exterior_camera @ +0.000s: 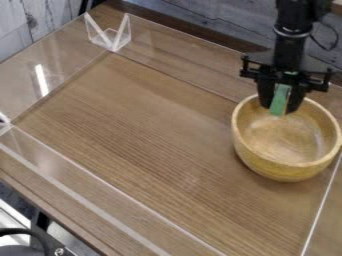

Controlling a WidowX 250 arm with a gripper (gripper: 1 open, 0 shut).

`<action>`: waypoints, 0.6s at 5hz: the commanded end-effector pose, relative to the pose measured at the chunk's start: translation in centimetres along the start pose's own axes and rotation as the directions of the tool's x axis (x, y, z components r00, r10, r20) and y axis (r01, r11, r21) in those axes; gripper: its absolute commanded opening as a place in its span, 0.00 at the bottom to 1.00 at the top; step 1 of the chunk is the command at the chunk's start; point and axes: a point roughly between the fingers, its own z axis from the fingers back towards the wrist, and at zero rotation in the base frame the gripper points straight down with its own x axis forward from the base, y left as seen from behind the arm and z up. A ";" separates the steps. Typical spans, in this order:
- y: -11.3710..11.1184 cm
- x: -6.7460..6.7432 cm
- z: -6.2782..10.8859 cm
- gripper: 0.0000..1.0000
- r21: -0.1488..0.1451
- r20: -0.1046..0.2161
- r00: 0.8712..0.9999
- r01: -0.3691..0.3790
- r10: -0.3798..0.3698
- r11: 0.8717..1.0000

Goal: Put green stick into wooden bowl

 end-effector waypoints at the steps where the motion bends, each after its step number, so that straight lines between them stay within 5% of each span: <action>1: -0.8 1.1 2.2 1.00 -0.033 0.070 0.998 -0.005 0.007 0.999; 3: -0.6 1.1 2.4 1.00 -0.027 0.066 0.998 -0.006 0.008 1.000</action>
